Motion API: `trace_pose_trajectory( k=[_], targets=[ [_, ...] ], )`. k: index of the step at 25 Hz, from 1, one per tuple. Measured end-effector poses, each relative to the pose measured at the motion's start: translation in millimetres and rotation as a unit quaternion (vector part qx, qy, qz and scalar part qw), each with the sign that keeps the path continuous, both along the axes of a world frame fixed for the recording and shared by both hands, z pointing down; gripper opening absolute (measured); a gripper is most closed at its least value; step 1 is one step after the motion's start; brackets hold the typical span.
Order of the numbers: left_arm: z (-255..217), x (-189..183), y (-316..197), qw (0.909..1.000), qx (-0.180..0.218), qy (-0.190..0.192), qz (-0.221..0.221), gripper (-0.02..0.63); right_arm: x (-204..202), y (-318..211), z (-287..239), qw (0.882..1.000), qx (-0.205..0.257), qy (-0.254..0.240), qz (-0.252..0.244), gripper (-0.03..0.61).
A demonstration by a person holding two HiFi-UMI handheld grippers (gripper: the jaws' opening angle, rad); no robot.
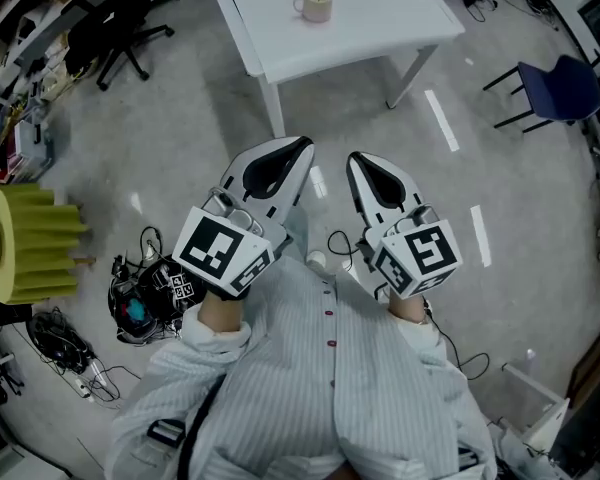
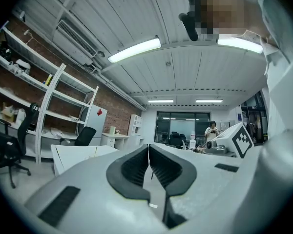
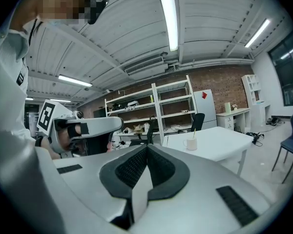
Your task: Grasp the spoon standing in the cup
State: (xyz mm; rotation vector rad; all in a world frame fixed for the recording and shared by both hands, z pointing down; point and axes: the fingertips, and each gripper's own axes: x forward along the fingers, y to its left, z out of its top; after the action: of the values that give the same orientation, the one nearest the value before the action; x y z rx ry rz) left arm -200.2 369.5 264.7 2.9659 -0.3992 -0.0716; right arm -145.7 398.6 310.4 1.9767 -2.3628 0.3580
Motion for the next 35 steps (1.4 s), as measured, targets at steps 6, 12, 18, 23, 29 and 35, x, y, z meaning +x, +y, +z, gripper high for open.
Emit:
trace_pose_trajectory(
  k=[6, 12, 18, 23, 29, 35],
  targets=[
    [-6.8, 28.3, -76.6, 0.9999, 0.007, 0.003, 0.010, 0.014, 24.8, -76.8, -3.8, 1.000, 0.003, 0.003, 0.001, 0.009],
    [-9.8, 62.4, -160.6, 0.9998, 0.009, 0.004, 0.016, 0.014, 53.9, -158.8, -5.5, 1.000, 0.001, 0.009, 0.005, 0.009],
    [-4.6, 86.0, -223.2, 0.9994, 0.003, 0.001, 0.033, 0.014, 77.9, -221.0, -2.0, 1.000, -0.003, 0.007, 0.022, 0.009],
    [-3.1, 95.1, -261.3, 0.9990, 0.006, 0.001, 0.044, 0.014, 92.0, -256.5, 0.6, 0.999, -0.005, 0.009, 0.037, 0.009],
    [5.3, 100.9, -287.6, 0.9988, -0.001, -0.007, 0.049, 0.014, 102.8, -279.5, 4.1, 0.999, -0.007, 0.000, 0.050, 0.009],
    [16.5, 105.0, -309.5, 0.9987, -0.009, -0.018, 0.046, 0.014, 118.1, -297.2, 16.2, 0.998, -0.019, -0.011, 0.062, 0.009]
  ],
)
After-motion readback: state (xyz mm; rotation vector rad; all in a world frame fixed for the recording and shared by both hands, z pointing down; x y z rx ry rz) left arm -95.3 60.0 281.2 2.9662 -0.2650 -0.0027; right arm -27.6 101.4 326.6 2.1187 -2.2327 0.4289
